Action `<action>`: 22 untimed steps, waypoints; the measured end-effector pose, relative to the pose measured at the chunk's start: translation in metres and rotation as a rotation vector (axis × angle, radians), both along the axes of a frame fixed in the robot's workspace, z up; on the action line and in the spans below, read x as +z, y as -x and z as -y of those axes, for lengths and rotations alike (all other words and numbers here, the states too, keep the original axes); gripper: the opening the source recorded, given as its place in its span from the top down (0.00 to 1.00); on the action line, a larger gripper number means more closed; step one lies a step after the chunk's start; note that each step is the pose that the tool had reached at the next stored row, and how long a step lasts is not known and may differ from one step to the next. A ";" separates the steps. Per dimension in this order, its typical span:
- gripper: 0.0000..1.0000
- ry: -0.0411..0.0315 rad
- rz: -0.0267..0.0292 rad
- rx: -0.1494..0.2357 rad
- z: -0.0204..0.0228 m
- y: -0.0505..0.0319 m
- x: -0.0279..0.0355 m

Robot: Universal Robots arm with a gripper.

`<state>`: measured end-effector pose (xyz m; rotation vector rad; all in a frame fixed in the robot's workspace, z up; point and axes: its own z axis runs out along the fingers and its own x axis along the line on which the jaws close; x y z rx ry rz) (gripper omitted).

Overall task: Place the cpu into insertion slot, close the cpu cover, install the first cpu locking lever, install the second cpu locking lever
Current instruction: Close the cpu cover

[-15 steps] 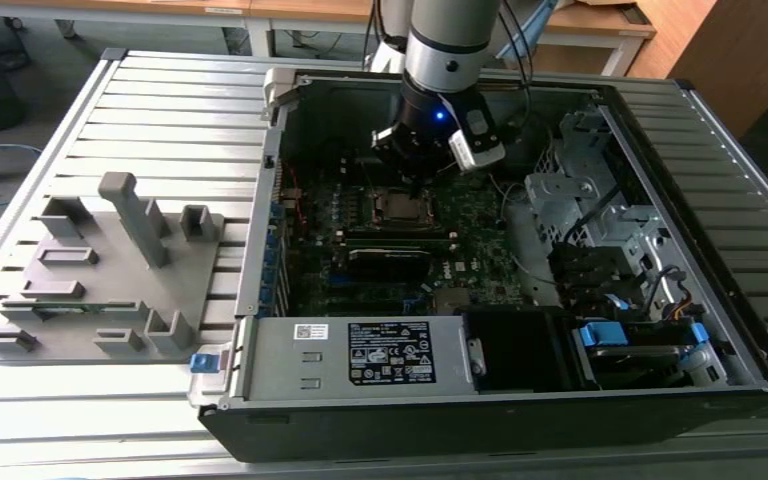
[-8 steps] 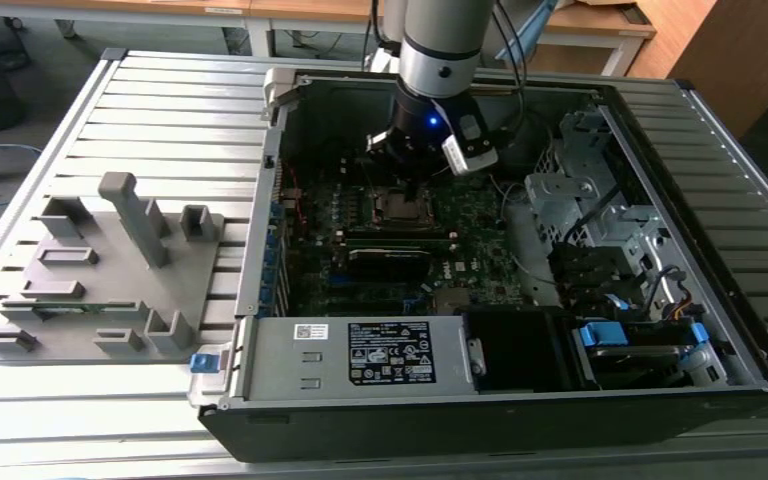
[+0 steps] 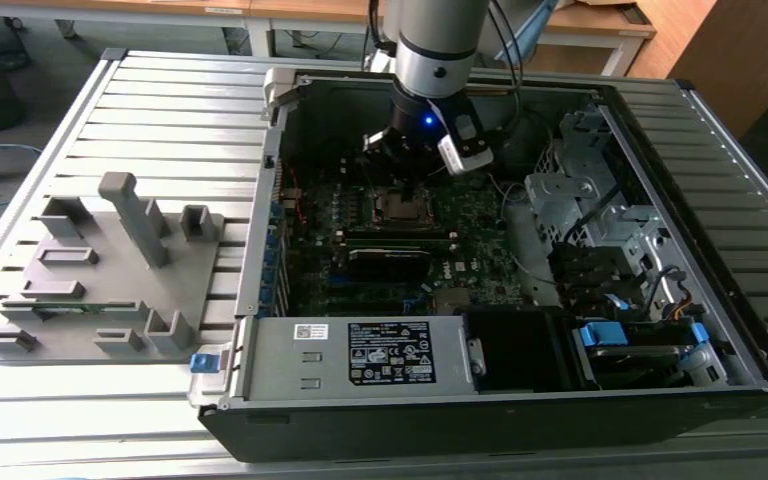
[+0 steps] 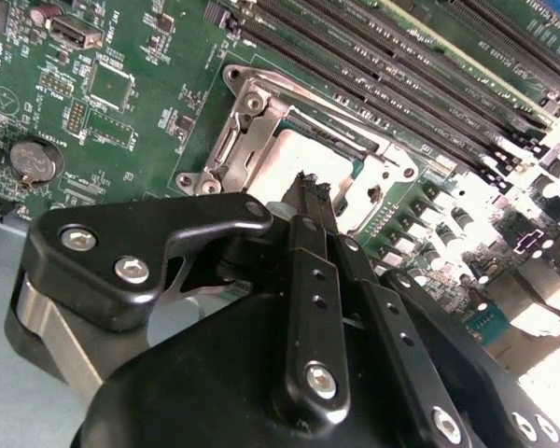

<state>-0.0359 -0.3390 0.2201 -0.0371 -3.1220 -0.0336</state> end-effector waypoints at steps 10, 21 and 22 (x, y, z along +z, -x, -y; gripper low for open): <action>0.89 -0.0001 0.0001 0.000 -0.0007 0.0014 -0.0001; 0.89 0.0000 0.0066 0.000 -0.0008 0.0147 -0.0015; 0.89 -0.0001 0.0077 0.000 -0.0008 0.0170 -0.0020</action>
